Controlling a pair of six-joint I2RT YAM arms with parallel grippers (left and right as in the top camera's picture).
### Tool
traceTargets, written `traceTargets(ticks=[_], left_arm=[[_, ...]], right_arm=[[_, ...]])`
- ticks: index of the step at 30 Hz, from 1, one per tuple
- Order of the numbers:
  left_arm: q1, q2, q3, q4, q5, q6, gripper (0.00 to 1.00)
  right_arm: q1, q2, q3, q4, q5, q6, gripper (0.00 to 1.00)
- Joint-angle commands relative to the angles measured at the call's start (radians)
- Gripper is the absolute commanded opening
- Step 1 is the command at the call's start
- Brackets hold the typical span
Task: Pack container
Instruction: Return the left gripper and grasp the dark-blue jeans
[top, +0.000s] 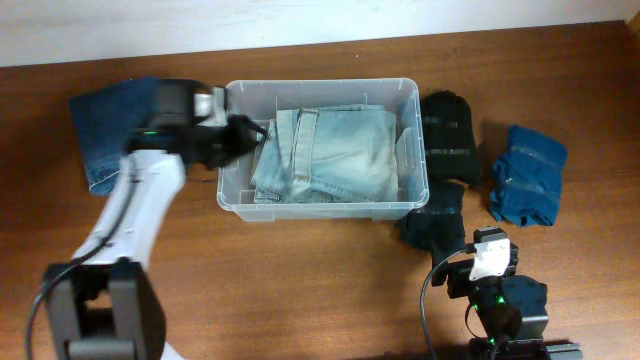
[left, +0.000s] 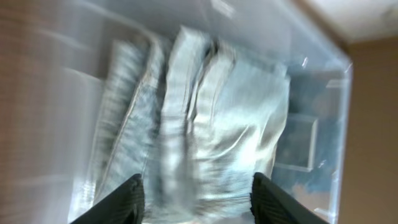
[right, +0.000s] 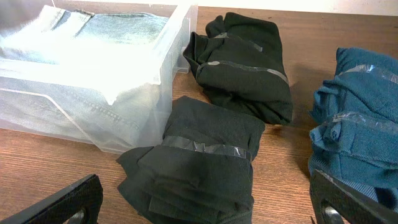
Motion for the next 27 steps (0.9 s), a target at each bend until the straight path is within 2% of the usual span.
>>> traceTargets(ticks=[1, 8, 10, 14, 18, 22, 27], left_arm=[[0.151, -0.074, 0.016, -0.005, 0.19, 0.098, 0.57], [0.396, -0.089, 0.016, -0.005, 0.241, 0.141, 0.63], [0.476, -0.089, 0.016, -0.016, 0.206, 0.184, 0.64], [0.586, -0.087, 0.011, -0.051, 0.062, 0.195, 0.77], [0.647, -0.059, 0.008, -0.062, 0.005, 0.3, 0.79], [0.681, 0.018, 0.008, -0.072, -0.024, 0.309, 0.83], [0.737, 0.145, 0.008, 0.009, 0.106, 0.309, 0.83]], right_arm=[[-0.006, -0.007, -0.007, 0.003, -0.006, -0.006, 0.99], [-0.006, -0.007, -0.007, 0.003, -0.006, -0.006, 0.98], [-0.006, -0.008, -0.007, 0.003, -0.006, -0.006, 0.98], [-0.006, -0.007, -0.007, 0.003, -0.006, -0.006, 0.98], [-0.006, -0.007, -0.007, 0.002, -0.006, -0.006, 0.98], [-0.006, -0.007, -0.007, 0.003, -0.006, -0.006, 0.98], [-0.006, -0.007, -0.007, 0.002, -0.006, -0.006, 0.98]])
